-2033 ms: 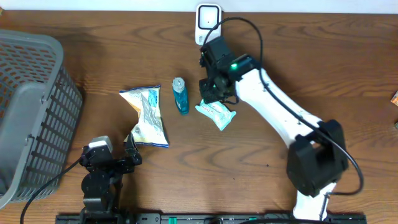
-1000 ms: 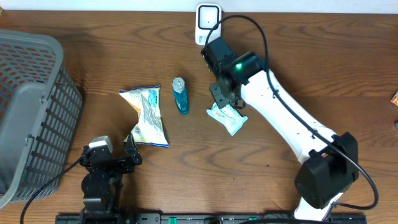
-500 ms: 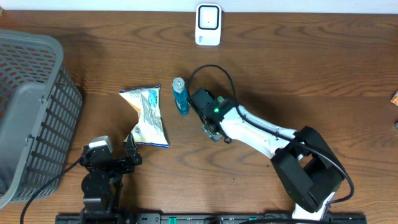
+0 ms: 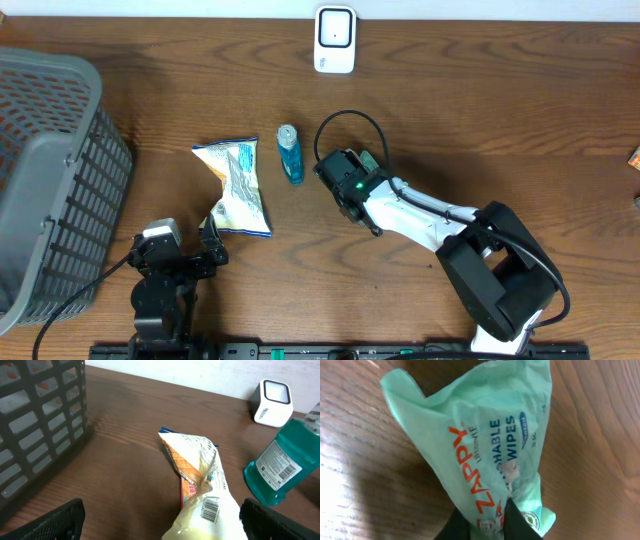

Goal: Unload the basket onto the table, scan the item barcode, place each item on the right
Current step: 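Lift the wipes pack with the right gripper and turn it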

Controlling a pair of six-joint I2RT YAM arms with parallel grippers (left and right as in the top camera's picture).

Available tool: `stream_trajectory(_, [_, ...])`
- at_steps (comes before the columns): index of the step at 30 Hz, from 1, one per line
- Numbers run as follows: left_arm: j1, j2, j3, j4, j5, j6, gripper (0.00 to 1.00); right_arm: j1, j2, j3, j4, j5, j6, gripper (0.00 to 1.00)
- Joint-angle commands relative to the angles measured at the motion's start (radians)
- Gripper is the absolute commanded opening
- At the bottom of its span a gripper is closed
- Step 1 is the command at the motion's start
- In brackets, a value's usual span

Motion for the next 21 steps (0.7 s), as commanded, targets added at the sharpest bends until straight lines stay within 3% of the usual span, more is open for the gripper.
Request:
stream_trajectory(1, [0.006,-0.006,-0.002,0.002,-0.002,-0.009,0.98,-0.014,0.015,0.028,-0.056,-0.092,0.038,0.01])
stream_trajectory(8, [0.006,-0.006,-0.002,0.002,-0.002,-0.010,0.98,-0.117,-0.034,0.301,-0.400,-0.586,-0.034,0.01])
stream_trajectory(12, [0.006,-0.006,-0.002,0.002,-0.002,-0.010,0.98,-0.237,-0.052,0.369,-0.565,-1.034,-0.240,0.01])
stream_trajectory(15, [0.006,-0.006,-0.002,0.002,-0.002,-0.010,0.98,-0.327,-0.047,0.360,-0.715,-1.319,-0.477,0.01])
stream_trajectory(18, [0.006,-0.006,-0.002,0.002,-0.002,-0.010,0.98,-0.386,-0.047,0.340,-0.814,-1.466,-0.678,0.01])
stream_trajectory(21, [0.006,-0.006,-0.002,0.002,-0.002,-0.009,0.98,-0.422,-0.047,0.305,-0.853,-1.590,-0.783,0.01])
